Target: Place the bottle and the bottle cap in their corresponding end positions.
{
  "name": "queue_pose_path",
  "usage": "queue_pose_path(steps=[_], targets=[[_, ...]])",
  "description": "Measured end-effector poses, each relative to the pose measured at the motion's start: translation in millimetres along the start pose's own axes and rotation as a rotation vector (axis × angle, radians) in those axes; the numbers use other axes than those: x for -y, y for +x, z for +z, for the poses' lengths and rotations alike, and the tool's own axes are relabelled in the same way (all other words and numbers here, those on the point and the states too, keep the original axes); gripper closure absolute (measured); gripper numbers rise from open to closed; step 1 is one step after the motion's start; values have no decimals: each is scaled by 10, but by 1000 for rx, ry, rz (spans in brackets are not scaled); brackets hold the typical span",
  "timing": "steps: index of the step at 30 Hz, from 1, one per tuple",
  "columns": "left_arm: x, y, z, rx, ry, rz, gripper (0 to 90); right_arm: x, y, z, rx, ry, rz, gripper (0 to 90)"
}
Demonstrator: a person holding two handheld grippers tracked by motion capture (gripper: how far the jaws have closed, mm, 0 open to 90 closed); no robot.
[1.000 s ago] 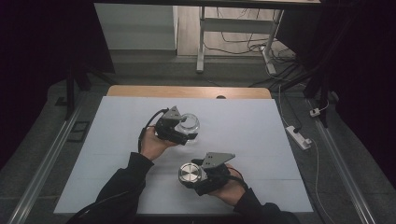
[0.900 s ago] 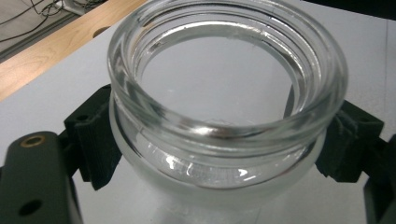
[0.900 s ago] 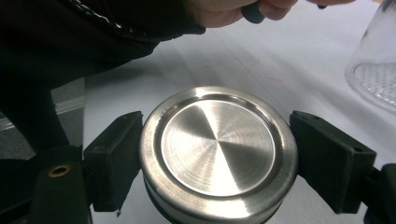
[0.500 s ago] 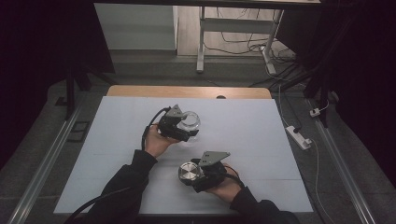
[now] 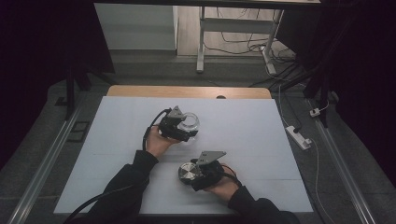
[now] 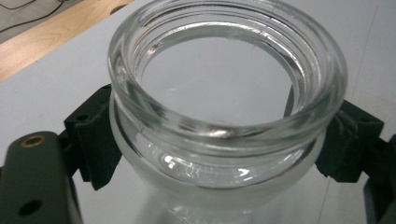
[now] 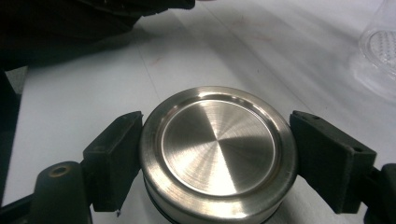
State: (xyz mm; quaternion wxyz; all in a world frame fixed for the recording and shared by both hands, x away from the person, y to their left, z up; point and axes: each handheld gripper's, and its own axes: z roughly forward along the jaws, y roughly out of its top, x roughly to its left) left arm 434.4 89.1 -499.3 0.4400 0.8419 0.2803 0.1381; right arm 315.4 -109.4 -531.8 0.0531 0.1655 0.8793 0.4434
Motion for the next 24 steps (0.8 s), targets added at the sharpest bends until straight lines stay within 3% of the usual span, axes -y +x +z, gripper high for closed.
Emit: queue_pose_path(steps=[13,24], targets=[[56,-15,101,3,30,7,159,21,-17,51,12,32,9,196],[86,20,93,23,31,4,155,18,-32,74,27,63,16,192]])
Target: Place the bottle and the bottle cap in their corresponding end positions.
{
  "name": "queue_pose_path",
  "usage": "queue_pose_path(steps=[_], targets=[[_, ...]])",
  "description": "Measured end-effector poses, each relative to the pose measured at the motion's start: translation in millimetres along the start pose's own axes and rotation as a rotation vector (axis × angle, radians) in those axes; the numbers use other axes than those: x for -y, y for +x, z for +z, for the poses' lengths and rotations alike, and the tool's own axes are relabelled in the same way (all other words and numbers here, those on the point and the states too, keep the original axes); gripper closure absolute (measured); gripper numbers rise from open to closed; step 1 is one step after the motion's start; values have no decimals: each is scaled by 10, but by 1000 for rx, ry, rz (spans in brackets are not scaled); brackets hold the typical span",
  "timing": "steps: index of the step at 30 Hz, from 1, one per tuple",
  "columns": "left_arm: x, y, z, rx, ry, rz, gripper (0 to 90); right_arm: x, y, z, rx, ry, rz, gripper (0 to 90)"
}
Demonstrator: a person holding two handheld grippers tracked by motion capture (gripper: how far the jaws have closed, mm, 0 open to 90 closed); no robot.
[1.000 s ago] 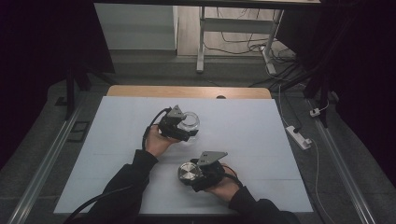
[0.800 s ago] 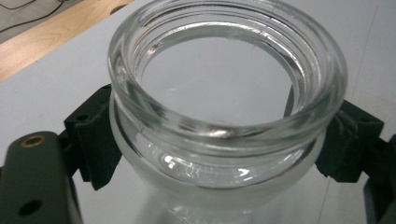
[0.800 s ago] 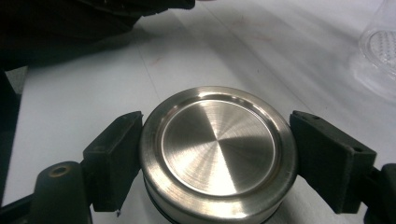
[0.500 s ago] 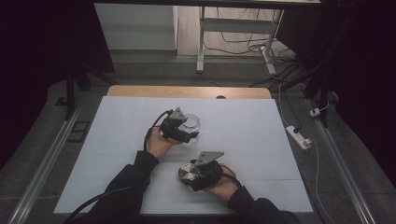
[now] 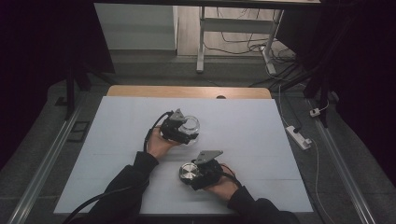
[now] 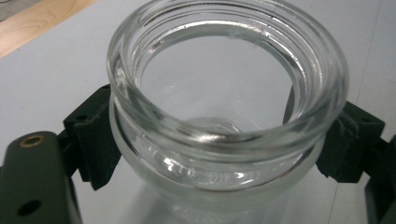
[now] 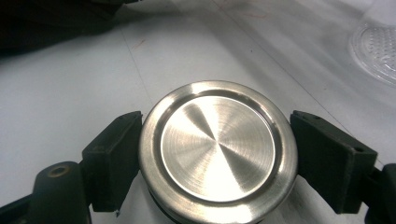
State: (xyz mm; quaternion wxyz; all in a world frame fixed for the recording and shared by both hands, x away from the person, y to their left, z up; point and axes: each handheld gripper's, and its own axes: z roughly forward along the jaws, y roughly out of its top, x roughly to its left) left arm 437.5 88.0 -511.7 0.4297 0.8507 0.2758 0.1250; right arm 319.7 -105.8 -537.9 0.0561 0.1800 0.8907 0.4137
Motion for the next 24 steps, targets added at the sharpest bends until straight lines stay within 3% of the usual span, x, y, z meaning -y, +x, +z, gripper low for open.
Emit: queue_pose_path(steps=[8,24], targets=[[-11,-7,-2,-8,10,-8,146,1,-7,-1,6,6,14,148],[-30,-9,-38,11,13,-20,42,-14,20,-26,1,-1,31,111]])
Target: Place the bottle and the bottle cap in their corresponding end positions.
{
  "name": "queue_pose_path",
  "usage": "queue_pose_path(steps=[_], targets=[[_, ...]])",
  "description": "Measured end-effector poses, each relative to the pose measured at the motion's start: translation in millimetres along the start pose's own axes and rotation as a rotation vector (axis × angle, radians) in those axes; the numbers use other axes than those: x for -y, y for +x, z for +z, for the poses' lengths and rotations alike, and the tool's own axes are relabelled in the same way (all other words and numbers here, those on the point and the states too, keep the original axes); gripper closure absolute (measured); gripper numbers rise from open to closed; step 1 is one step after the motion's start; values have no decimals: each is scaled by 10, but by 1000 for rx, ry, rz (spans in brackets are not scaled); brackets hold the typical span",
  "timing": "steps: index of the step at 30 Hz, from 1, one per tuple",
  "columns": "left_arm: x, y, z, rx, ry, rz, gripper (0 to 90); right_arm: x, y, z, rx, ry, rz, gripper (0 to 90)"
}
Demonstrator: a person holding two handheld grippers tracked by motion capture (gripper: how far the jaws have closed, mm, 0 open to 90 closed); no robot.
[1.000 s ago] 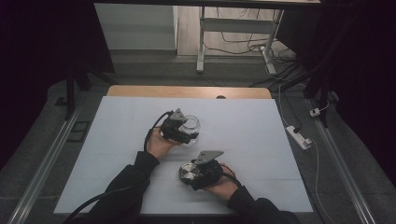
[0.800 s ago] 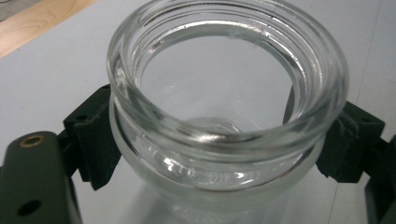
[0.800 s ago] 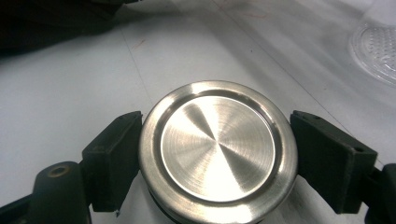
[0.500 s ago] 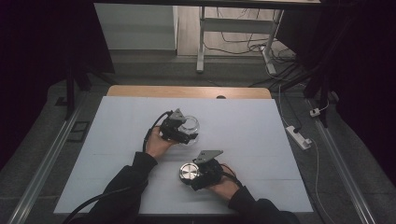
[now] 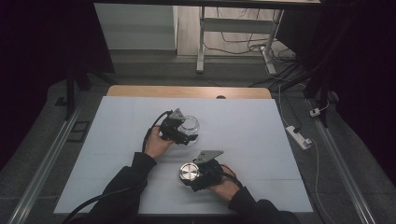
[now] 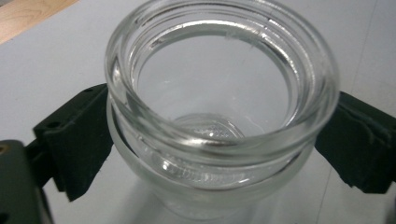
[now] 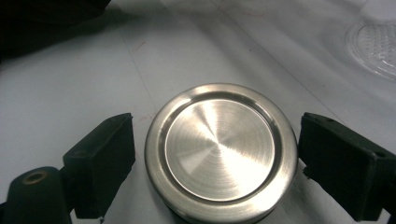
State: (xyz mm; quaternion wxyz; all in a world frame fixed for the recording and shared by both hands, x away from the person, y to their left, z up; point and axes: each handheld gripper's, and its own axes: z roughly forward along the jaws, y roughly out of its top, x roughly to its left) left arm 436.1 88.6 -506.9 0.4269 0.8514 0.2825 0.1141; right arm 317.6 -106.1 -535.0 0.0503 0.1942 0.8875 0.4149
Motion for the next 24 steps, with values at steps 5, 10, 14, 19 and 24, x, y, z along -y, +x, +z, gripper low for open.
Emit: queue_pose_path(steps=[5,10,14,19,24], targets=[[-4,-14,-41,4,-3,-5,18,-15,12,-21,-3,-11,4,100],[7,-36,-56,-2,21,10,0,-24,10,-64,-1,-23,10,88],[38,-64,-71,4,27,2,0,-30,14,-100,-5,-33,17,70],[72,-81,-126,4,31,-10,0,-32,22,-136,-10,-36,17,59],[99,-93,-181,12,32,-27,0,-32,13,-168,-19,-47,45,39]])
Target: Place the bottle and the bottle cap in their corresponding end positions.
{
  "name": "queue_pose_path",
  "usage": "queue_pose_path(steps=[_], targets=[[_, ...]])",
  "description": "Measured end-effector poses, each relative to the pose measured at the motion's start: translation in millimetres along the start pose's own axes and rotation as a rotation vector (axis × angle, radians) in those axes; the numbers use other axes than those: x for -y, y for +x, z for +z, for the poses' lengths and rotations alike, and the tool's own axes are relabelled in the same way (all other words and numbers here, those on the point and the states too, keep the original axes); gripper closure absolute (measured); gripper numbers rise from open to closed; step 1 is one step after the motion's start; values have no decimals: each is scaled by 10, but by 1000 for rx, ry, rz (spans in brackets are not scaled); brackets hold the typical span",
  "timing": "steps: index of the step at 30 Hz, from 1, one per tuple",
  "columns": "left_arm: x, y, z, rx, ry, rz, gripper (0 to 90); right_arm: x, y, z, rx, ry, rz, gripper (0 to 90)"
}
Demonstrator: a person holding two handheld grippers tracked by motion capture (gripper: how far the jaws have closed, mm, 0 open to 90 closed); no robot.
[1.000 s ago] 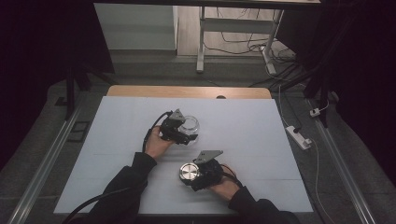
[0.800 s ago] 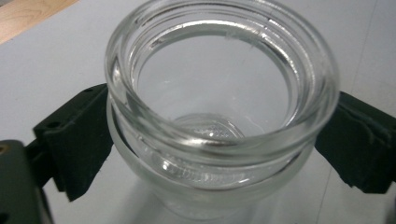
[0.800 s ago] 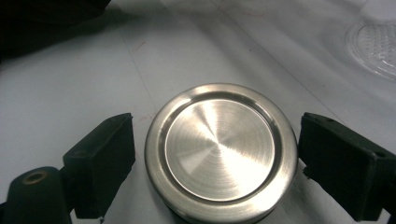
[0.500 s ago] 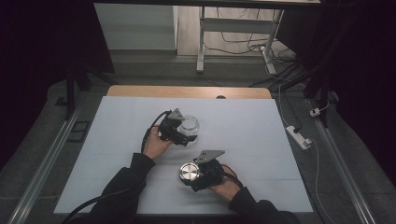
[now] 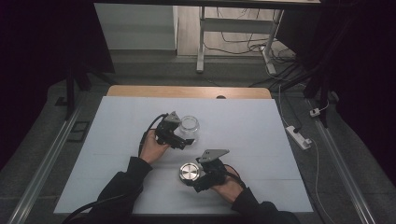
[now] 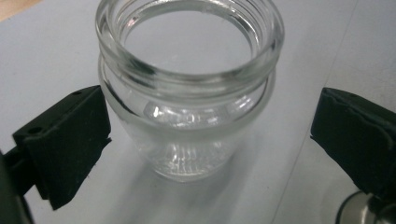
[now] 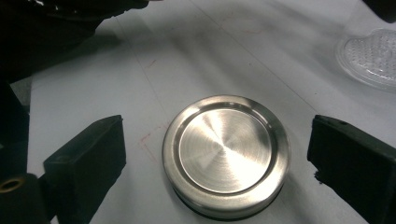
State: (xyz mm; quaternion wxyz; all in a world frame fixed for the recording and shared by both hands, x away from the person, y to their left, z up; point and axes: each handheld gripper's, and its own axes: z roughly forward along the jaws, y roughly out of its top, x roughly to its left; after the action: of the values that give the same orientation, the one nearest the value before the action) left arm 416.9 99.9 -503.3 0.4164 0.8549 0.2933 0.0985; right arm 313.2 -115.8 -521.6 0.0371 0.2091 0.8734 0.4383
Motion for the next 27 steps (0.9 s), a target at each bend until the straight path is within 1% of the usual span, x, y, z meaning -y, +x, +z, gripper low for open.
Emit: queue_pose_path(steps=[4,7,11,16,18,21,23,25,27], targets=[[32,-14,-17,0,16,8,0,-2,-17,-30,-3,-10,19,24],[59,-17,-43,13,17,0,0,1,-29,-39,-6,-10,34,17],[83,-22,-102,35,15,-12,0,6,-38,-48,-1,0,30,15],[128,-44,-187,65,-3,-27,0,-2,-44,-73,15,-6,19,14],[147,-68,-214,73,-11,-41,0,-5,-45,-83,21,-6,15,12],[167,-98,-253,75,-16,-40,0,-8,-46,-101,28,-9,12,11],[179,-112,-277,89,-21,-45,0,-10,-47,-117,31,-14,8,10],[191,-133,-298,91,-25,-43,0,-13,-49,-134,34,-15,8,9],[201,-160,-323,102,-27,-45,0,-14,-54,-151,37,-16,10,10]])
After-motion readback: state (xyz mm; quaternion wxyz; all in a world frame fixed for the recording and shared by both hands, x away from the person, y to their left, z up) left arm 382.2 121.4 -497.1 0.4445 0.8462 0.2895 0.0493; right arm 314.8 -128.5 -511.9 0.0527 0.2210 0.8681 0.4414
